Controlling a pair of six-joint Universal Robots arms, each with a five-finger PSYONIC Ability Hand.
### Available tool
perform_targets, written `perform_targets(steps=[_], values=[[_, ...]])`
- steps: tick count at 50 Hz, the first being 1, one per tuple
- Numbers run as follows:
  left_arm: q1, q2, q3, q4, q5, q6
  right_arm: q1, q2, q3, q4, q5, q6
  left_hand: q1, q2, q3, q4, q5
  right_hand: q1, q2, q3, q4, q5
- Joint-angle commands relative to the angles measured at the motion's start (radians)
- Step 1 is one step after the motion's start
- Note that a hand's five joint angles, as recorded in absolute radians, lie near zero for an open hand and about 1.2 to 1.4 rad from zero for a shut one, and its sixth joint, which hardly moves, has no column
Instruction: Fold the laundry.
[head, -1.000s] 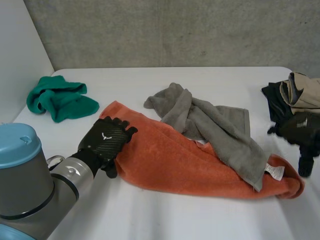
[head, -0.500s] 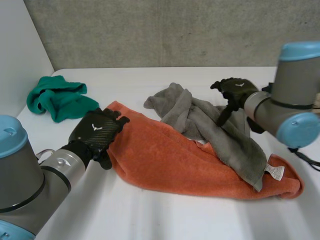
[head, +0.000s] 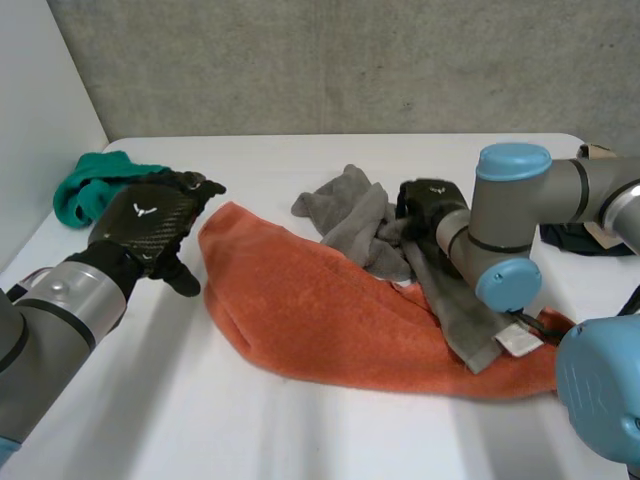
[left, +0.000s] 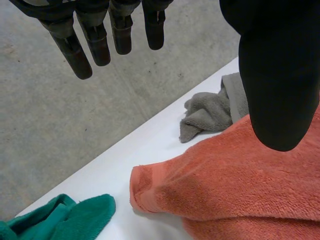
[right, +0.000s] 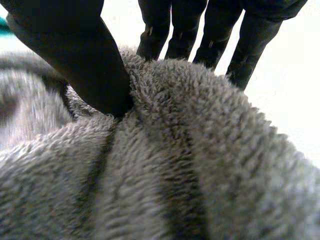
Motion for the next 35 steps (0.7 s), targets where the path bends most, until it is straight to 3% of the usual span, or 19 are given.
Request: perform_targets(steps=[1, 5, 10, 14, 18, 20, 21, 22, 23, 25, 29, 35], values=[[0.034, 0.010, 0.009, 0.002, 0.007, -0.010, 0.062, -0.098, -0.039, -0.046, -0.017, -0.073, -0.040, -0.044, -0.047, -0.038, -0.053, 0.361, 0.244, 0.247, 0.216, 0.284], [0.069, 0.033, 0.015, 0.003, 0.001, -0.026, 0.136, -0.182, -0.029, -0.219, -0.057, -0.093, -0.040, -0.044, -0.047, -0.038, -0.053, 0.361, 0.244, 0.247, 0.216, 0.284], [0.144, 0.111, 0.018, 0.018, -0.044, -0.101, 0.255, -0.258, 0.035, -0.469, -0.189, -0.062, -0.040, -0.044, -0.047, -0.038, -0.053, 0.361, 0.244, 0.247, 0.216, 0.284], [0.210, 0.178, 0.009, 0.057, -0.088, -0.183, 0.333, -0.267, 0.091, -0.558, -0.288, 0.023, -0.040, -0.044, -0.047, -0.038, -0.053, 0.361, 0.244, 0.247, 0.216, 0.284], [0.275, 0.222, -0.001, 0.093, -0.097, -0.256, 0.390, -0.227, 0.106, -0.551, -0.336, 0.079, -0.040, -0.044, -0.047, -0.038, -0.053, 0.361, 0.244, 0.247, 0.216, 0.284], [0.296, 0.229, 0.001, 0.100, -0.090, -0.283, 0.401, -0.207, 0.103, -0.525, -0.329, 0.067, -0.040, -0.044, -0.047, -0.038, -0.053, 0.358, 0.241, 0.244, 0.213, 0.281], [0.304, 0.229, 0.004, 0.101, -0.084, -0.295, 0.403, -0.199, 0.099, -0.506, -0.316, 0.056, -0.040, -0.044, -0.047, -0.038, -0.053, 0.108, -0.009, -0.006, -0.037, 0.031], [0.319, 0.226, 0.007, 0.101, -0.068, -0.310, 0.401, -0.186, 0.088, -0.464, -0.280, 0.027, -0.040, -0.044, -0.047, -0.038, -0.053, -0.537, -0.654, -0.651, -0.682, -0.614], [0.324, 0.226, 0.009, 0.100, -0.061, -0.321, 0.400, -0.183, 0.083, -0.437, -0.254, 0.009, -0.040, -0.044, -0.047, -0.038, -0.053, -0.849, -0.966, -0.963, -0.993, -0.925], [0.335, 0.222, 0.010, 0.095, -0.044, -0.338, 0.381, -0.182, 0.073, -0.372, -0.168, -0.043, -0.040, -0.044, -0.047, -0.038, -0.053, -0.861, -0.978, -0.975, -1.005, -0.937], [0.344, 0.205, 0.025, 0.071, -0.009, -0.367, 0.348, -0.207, 0.079, -0.283, -0.094, -0.096, -0.040, -0.044, -0.047, -0.038, -0.053, -0.861, -0.978, -0.975, -1.005, -0.937], [0.342, 0.199, 0.052, 0.005, 0.027, -0.366, 0.289, -0.305, 0.167, -0.160, -0.118, -0.090, -0.028, -0.032, -0.034, -0.026, -0.041, -0.861, -0.978, -0.975, -1.005, -0.937]])
